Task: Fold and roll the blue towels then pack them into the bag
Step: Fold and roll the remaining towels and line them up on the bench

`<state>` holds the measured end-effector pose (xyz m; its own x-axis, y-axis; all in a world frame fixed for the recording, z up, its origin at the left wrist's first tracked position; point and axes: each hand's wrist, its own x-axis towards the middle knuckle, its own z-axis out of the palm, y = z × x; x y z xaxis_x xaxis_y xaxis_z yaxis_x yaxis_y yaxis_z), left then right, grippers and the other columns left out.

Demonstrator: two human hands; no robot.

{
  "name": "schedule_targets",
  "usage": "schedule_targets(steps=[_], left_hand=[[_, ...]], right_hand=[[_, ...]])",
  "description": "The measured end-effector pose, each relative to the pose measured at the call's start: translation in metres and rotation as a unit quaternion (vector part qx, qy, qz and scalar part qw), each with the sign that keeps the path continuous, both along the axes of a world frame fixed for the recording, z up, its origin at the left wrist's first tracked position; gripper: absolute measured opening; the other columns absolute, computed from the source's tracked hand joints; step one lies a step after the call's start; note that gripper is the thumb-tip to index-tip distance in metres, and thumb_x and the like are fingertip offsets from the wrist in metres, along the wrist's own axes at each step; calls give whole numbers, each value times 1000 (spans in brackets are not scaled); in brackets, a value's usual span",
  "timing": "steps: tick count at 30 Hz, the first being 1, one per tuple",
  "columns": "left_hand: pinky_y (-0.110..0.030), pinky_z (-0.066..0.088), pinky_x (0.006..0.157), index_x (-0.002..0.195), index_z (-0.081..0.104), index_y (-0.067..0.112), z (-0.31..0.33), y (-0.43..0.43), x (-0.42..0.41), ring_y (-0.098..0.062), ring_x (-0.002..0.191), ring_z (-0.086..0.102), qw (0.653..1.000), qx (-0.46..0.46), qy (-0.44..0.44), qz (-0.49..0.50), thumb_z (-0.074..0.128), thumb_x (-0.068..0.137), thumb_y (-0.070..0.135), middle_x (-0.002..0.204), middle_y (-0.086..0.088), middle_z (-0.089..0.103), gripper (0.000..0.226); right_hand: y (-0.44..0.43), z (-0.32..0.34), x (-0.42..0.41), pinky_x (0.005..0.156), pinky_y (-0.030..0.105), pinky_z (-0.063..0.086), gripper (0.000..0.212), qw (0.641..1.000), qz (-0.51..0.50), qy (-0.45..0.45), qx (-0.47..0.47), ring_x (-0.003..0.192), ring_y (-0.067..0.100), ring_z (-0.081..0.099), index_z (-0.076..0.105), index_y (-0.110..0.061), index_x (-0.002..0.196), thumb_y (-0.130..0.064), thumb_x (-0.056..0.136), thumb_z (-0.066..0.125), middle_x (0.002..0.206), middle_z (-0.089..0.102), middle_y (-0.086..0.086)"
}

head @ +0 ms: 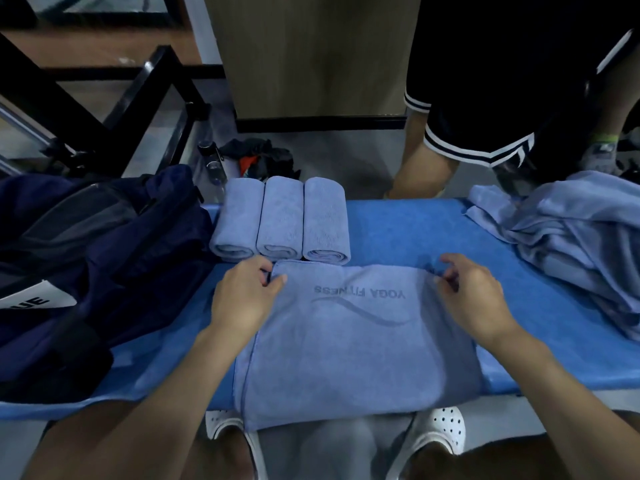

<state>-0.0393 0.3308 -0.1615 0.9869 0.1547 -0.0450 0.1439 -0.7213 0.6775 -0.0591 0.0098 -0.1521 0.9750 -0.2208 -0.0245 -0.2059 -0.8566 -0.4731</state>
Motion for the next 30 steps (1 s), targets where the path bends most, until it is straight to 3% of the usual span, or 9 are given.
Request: schedule_targets(steps=[4, 7, 10, 14, 18, 20, 22, 26, 30], left_hand=[[-40, 48, 65, 77, 62, 25, 4, -5, -3, -16, 63, 52, 999, -13, -31, 9, 71, 88, 20, 65, 6, 53, 15], [-30, 47, 71, 79, 61, 25, 13, -9, -9, -9, 75, 55, 997, -17, -73, 1, 67, 89, 18, 80, 7, 56, 14], [-18, 41, 59, 80, 58, 21, 21, -9, -19, -8, 64, 54, 996, -59, -73, 7, 63, 93, 20, 65, 10, 57, 13], [-30, 39, 56, 78, 58, 17, 21, 5, -24, -8, 50, 37, 992, -105, -76, -1, 63, 94, 17, 49, 7, 41, 16], [-39, 44, 53, 72, 58, 1, 15, 28, -30, -12, 53, 37, 991, -125, -42, -20, 65, 93, 15, 52, -3, 37, 26], [-35, 44, 56, 65, 60, 10, 15, 36, -34, -9, 52, 39, 993, -107, -26, -34, 70, 90, 16, 50, 2, 44, 27], [-20, 41, 58, 64, 61, 18, 14, 39, -36, -5, 52, 44, 997, -66, -31, -36, 73, 87, 16, 55, 6, 54, 27], [-4, 37, 73, 66, 63, 16, 11, 39, -34, -3, 82, 56, 997, -1, -66, -44, 75, 84, 14, 85, 3, 59, 22], [-4, 38, 70, 68, 67, 8, 12, 36, -30, -8, 84, 56, 996, 9, -75, -55, 75, 85, 11, 81, -3, 65, 18]], right_hand=[[-1, -1, -1, 89, 47, 45, 18, 999, 5, 35, -1, 102, 33, 52, 67, -14, 105, -12, 88, 63, 100, 53, 9], [-3, 1, -4, 81, 43, 45, 18, 1000, 9, 21, 7, 92, 31, 54, 57, -21, 77, -7, 88, 60, 88, 55, 8], [-6, 7, -11, 70, 39, 43, 5, 999, 4, -12, 36, 81, 30, 52, 53, -10, 90, -6, 92, 52, 84, 56, 8], [-6, 23, -23, 54, 29, 36, 14, 974, -22, -36, 221, 56, 16, 41, 51, -11, 104, -6, 93, 58, 62, 46, 4], [-1, 34, -31, 69, 30, 51, 17, 912, -54, 28, 405, 75, 19, 62, 62, -7, 104, -3, 89, 66, 85, 68, 7], [0, 31, -29, 62, 28, 47, 7, 926, -47, 37, 373, 66, 15, 58, 65, -5, 85, -10, 90, 67, 72, 66, 1], [0, 26, -26, 56, 28, 36, 25, 942, -54, 27, 329, 58, 13, 44, 57, -7, 71, -19, 92, 65, 57, 49, -5], [8, 19, -20, 61, 37, 40, 21, 976, -35, 12, 215, 64, 27, 45, 56, 0, 80, -16, 90, 64, 69, 52, 9], [14, 13, -14, 68, 40, 47, 14, 993, 6, -9, 113, 79, 38, 56, 58, 4, 78, -6, 84, 67, 82, 61, 18]])
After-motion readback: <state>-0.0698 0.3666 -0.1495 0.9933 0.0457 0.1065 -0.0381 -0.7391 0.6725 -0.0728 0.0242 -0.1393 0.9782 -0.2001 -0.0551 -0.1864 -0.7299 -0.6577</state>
